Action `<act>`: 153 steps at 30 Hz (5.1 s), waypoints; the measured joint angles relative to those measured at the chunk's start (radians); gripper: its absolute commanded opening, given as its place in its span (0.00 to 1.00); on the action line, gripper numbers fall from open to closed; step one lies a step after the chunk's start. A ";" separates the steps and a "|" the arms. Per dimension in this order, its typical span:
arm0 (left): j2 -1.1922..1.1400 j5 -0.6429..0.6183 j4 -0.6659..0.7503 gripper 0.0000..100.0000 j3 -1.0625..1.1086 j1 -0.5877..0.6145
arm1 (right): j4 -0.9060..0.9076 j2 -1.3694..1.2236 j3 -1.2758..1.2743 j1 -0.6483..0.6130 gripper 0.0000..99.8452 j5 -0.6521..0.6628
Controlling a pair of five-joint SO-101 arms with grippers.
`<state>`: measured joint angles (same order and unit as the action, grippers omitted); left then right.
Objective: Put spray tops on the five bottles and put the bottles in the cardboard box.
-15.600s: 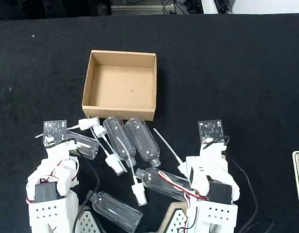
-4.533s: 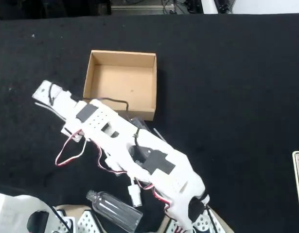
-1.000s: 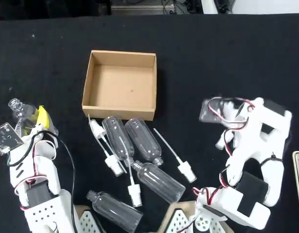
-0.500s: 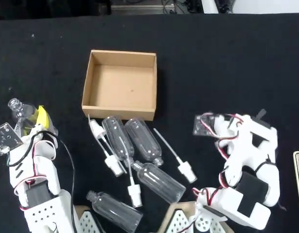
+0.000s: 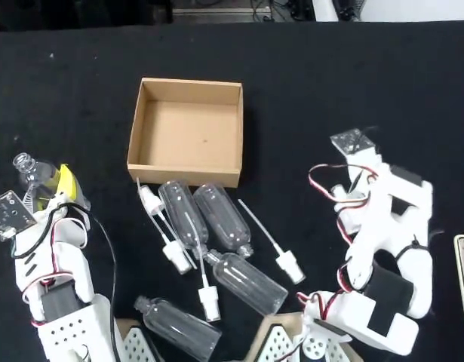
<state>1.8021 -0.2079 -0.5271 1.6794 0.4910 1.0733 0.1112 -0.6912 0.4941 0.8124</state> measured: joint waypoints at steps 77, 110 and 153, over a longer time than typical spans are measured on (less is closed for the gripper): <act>0.002 0.000 0.023 0.04 0.000 -0.149 | 0.259 0.474 0.471 -0.529 0.01 -0.660; 0.002 0.190 0.233 0.04 0.002 -0.500 | -0.545 0.522 0.459 -0.990 0.01 -0.959; 0.002 0.295 0.313 0.04 0.002 -0.620 | -0.859 0.829 0.072 -1.103 0.01 -1.086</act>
<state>1.8036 0.0867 -0.2140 1.6809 -0.1289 0.2140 0.9398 -0.6191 -0.6091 -0.2739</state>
